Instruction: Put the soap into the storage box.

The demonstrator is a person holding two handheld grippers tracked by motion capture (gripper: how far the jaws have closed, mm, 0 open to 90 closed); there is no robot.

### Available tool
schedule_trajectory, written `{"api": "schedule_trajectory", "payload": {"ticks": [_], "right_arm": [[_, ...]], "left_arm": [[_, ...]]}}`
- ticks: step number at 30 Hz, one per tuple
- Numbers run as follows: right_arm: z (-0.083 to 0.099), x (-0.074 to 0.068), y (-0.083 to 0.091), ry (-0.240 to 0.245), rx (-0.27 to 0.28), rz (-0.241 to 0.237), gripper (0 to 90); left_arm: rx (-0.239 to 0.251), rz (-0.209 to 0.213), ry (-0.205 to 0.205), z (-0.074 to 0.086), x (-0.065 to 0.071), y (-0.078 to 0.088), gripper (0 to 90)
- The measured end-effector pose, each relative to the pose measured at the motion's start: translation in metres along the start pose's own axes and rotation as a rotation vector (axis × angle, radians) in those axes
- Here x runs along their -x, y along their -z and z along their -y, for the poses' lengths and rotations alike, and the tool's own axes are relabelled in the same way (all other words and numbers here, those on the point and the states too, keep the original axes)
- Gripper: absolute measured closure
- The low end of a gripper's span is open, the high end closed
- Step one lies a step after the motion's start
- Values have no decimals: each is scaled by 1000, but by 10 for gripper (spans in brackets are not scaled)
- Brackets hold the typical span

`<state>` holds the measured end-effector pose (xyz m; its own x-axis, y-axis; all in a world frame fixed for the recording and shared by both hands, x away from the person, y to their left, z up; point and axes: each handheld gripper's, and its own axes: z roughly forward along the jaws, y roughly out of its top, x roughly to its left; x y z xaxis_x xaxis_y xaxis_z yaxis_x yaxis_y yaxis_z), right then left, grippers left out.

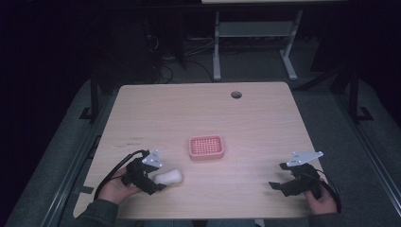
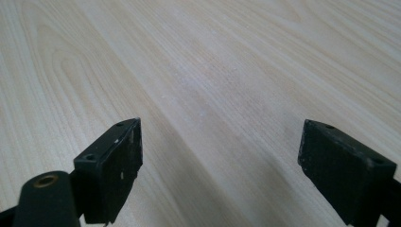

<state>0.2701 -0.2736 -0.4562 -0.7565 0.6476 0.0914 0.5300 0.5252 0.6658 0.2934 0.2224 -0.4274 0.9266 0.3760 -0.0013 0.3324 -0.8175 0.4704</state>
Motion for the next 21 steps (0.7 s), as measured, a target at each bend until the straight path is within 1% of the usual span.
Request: {"api": "schedule_trajectory", "payload": {"ticks": [3, 4, 5, 6, 8, 9, 11, 12, 13, 14, 15, 20, 21], "right_arm": [[0, 0, 0, 1, 2, 0, 143], [0, 0, 0, 3, 4, -1, 143], [-1, -1, 0, 2, 6, -2, 143], [-1, -1, 0, 5, 5, -1, 143], [-1, -1, 0, 6, 4, -1, 143], [-1, -1, 0, 7, 3, -2, 143], [-1, -1, 0, 8, 2, -1, 143], [-1, -1, 0, 7, 4, -1, 143], [-1, -1, 0, 7, 4, -1, 143], [-1, -1, 0, 7, 4, -1, 143], [-1, -1, 0, 8, 4, -2, 143], [-1, -1, 0, 6, 4, -3, 143], [-1, -1, 0, 6, 5, -2, 143]], "left_arm": [[-2, 11, 7, -2, 0, -3, 260], [-13, 9, -12, -3, 0, -3, 267], [-6, 13, 4, -4, 1, -5, 270], [-17, 14, -9, -5, 1, -5, 270], [-20, 13, -10, -6, 1, -7, 274], [-23, 18, -1, -6, 1, -8, 276], [-30, 16, -8, -8, 1, -9, 279], [-22, 17, -1, -9, 2, -10, 282], [-21, 16, -4, -9, 2, -10, 286], [-31, 19, -10, -11, 1, -10, 289], [-29, 20, -2, -12, 1, -11, 294], [-42, 23, -9, -14, 0, -13, 306], [-38, 24, -2, -14, 1, -14, 310]]}}
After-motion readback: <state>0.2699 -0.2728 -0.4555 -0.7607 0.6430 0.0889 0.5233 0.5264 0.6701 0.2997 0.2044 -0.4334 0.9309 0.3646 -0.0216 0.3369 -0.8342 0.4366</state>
